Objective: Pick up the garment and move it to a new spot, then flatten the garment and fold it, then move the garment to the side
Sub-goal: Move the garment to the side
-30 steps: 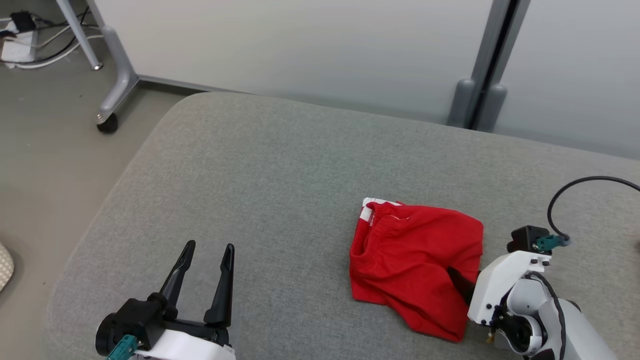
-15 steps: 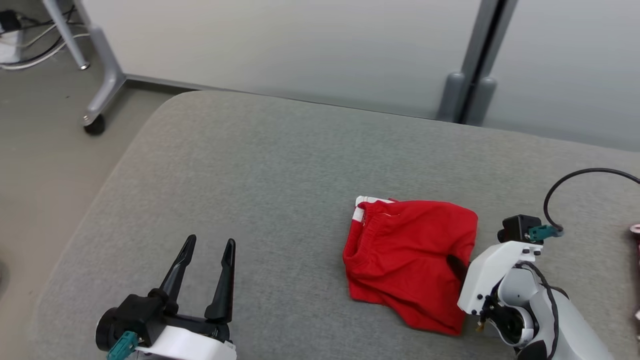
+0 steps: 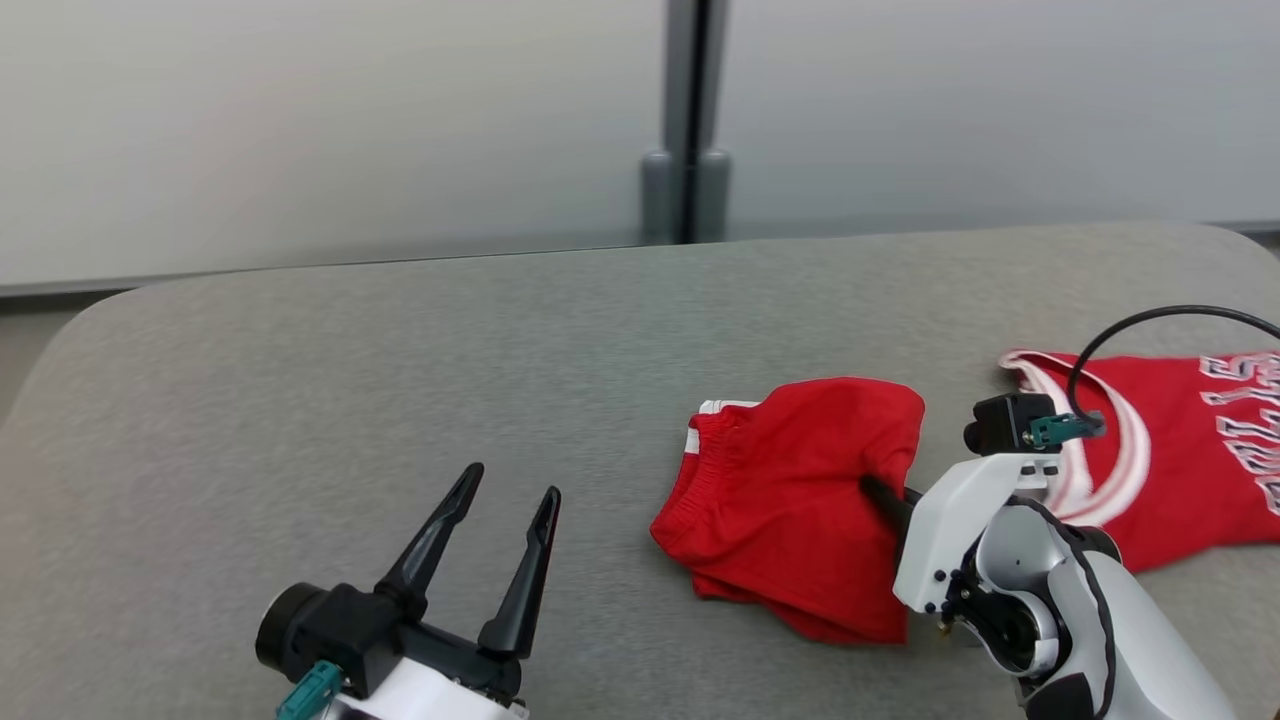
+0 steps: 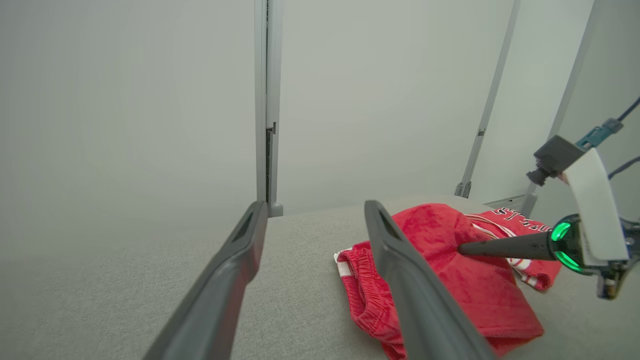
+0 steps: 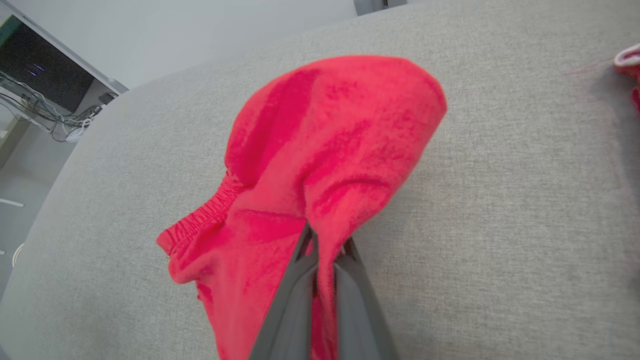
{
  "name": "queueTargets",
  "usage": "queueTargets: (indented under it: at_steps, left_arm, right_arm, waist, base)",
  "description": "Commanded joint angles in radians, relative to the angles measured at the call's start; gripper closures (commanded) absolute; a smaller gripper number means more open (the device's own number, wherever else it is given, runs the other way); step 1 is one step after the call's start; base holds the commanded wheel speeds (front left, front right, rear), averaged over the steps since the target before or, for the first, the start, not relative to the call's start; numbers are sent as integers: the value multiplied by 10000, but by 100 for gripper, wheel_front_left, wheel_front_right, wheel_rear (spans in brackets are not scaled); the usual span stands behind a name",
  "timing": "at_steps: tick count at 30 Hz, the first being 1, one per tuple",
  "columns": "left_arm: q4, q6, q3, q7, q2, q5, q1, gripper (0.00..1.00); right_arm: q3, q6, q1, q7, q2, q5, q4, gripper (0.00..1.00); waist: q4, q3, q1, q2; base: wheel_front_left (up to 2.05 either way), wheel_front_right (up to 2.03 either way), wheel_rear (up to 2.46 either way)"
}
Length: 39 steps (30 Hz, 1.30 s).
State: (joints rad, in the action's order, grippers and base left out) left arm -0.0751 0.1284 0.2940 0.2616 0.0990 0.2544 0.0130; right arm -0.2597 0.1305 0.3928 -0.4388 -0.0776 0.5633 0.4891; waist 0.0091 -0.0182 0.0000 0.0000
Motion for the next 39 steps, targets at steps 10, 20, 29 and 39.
queueTargets:
  at_steps: [10,20,29,39]
  left_arm:
    - [8,31,497,44,370,233,733,0]
    - [-114,24,808,44,609,151,1323,0]
    - [-274,25,1314,-93,950,121,2184,0]
    - [-356,13,1454,-56,986,118,2499,0]
  right_arm:
    - [22,7,-480,-132,-288,259,-1407,100]
    - [-85,7,-158,56,-957,325,-2381,100]
    - [-827,7,1451,-58,-3559,815,-2556,100]
    - [-1062,6,2863,-557,-5645,523,-1461,100]
  waist:
    - [-2454,-623,0,0]
    - [-2757,-1609,0,0]
    - [-1929,-2990,0,0]
    - [-1499,-3460,0,0]
  base:
    - [0,0,0]
    - [0,0,0]
    - [0,0,0]
    - [0,0,0]
